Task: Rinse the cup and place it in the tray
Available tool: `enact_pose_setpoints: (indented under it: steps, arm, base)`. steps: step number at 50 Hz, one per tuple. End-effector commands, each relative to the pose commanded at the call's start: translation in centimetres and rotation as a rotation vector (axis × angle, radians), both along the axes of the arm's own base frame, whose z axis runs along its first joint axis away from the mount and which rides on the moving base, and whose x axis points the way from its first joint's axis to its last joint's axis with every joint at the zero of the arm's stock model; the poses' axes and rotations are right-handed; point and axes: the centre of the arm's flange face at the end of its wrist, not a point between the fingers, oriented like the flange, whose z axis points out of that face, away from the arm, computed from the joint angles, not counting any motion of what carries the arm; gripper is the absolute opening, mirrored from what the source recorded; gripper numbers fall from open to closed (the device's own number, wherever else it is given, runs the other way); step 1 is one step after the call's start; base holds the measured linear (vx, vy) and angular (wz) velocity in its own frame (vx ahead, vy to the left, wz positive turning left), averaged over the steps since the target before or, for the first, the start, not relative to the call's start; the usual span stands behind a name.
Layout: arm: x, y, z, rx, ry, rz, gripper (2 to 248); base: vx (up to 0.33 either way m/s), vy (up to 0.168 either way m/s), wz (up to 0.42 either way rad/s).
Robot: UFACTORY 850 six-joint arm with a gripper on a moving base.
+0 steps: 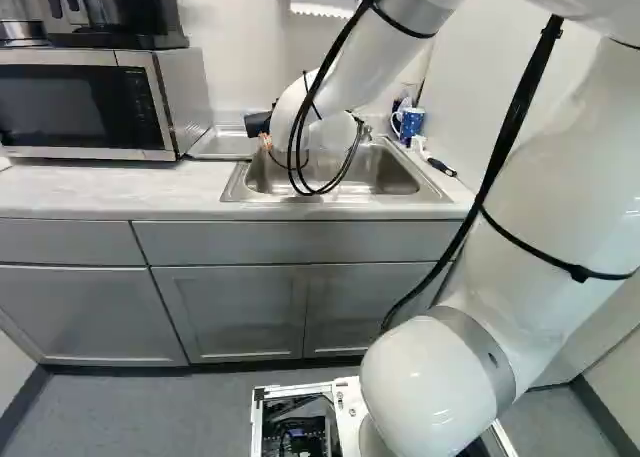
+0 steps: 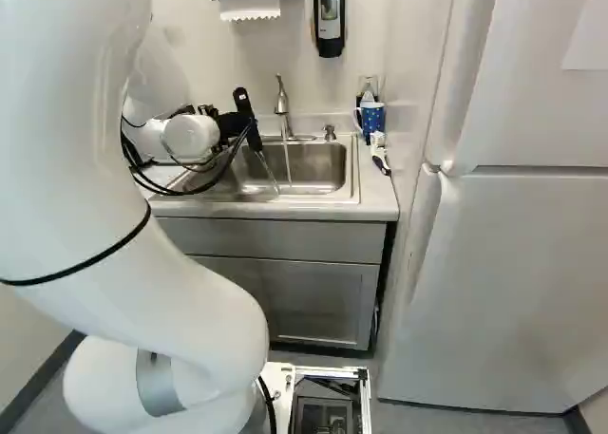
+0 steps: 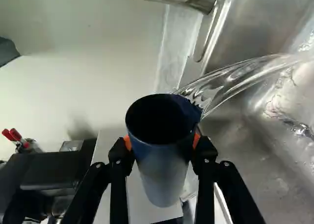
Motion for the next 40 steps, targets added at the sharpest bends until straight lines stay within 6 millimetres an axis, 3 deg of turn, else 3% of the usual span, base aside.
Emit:
enact_pose_setpoints:
  steps: [40]
  arm:
    - [0.00, 0.00, 0.00, 0.390, 0.129, -0.087, 125]
  base:
    - [0.000, 0.000, 0.000]
